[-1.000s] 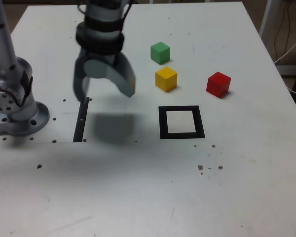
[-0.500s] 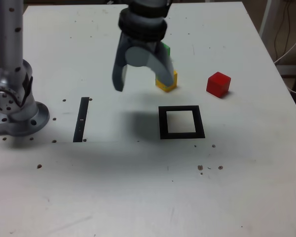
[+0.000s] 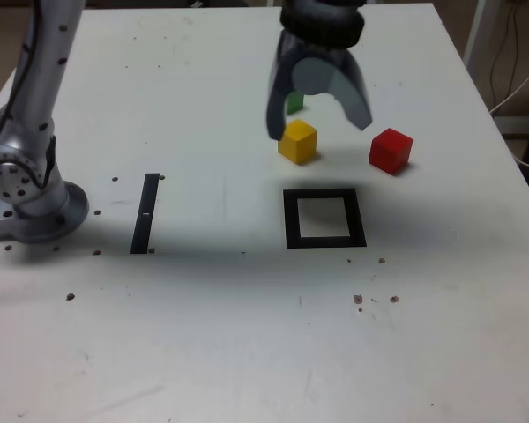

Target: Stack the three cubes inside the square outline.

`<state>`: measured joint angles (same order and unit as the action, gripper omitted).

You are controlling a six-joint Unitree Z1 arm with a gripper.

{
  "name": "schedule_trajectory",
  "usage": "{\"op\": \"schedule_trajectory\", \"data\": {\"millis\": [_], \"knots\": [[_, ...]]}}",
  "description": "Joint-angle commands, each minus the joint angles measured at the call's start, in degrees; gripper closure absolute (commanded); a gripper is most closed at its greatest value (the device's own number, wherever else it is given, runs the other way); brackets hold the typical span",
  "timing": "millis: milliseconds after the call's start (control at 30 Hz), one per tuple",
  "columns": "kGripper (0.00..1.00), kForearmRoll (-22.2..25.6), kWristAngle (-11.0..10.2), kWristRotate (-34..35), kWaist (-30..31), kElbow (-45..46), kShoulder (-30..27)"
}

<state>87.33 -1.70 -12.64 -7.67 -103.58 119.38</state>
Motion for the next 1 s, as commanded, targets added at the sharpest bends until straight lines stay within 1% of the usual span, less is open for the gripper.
{"op": "schedule_trajectory", "data": {"millis": [0,167,433,967], "knots": [[0.01,1.37,-0.24,-0.84,-0.7,-2.6,1.5],[0.0,4.01,-0.5,-2.84,-1.76,-10.02,5.26],[0.0,6.28,0.06,-6.03,-2.74,-20.35,11.43],[0.0,6.53,0.64,-10.61,-5.4,-30.47,18.66]]}}
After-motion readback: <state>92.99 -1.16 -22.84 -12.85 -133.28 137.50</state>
